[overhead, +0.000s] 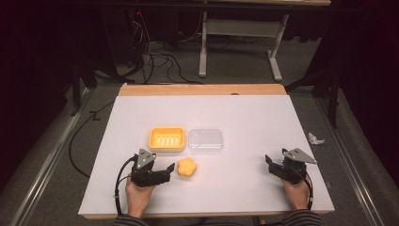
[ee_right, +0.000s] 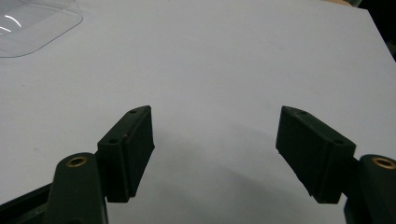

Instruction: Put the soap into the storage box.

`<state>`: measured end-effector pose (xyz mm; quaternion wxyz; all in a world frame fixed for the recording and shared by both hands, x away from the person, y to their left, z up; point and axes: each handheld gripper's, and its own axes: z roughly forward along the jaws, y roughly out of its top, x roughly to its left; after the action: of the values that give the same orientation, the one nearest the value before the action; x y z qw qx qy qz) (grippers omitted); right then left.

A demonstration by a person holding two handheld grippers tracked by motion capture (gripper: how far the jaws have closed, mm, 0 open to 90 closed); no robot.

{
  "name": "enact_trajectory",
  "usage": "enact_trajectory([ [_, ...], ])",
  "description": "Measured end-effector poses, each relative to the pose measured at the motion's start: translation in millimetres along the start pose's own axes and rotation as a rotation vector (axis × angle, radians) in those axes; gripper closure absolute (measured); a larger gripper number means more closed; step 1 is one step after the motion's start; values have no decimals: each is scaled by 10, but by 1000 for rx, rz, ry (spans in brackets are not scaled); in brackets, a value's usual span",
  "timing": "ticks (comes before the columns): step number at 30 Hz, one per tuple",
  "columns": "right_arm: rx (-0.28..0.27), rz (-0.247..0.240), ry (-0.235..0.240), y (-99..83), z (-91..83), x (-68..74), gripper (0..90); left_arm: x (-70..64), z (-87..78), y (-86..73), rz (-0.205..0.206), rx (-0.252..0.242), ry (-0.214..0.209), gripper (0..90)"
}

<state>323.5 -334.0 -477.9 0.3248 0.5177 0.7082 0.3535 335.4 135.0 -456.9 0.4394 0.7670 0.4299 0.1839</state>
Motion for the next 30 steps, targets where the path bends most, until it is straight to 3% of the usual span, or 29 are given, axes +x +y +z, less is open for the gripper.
enact_trajectory([
  [12,3,2,-1,0,1,1,281,-142,58,53,29,15,-38,170],
  [20,5,10,0,1,5,2,281,-272,129,105,88,51,-48,166],
  [30,9,4,2,3,10,-2,282,-346,231,126,93,87,-66,160],
])
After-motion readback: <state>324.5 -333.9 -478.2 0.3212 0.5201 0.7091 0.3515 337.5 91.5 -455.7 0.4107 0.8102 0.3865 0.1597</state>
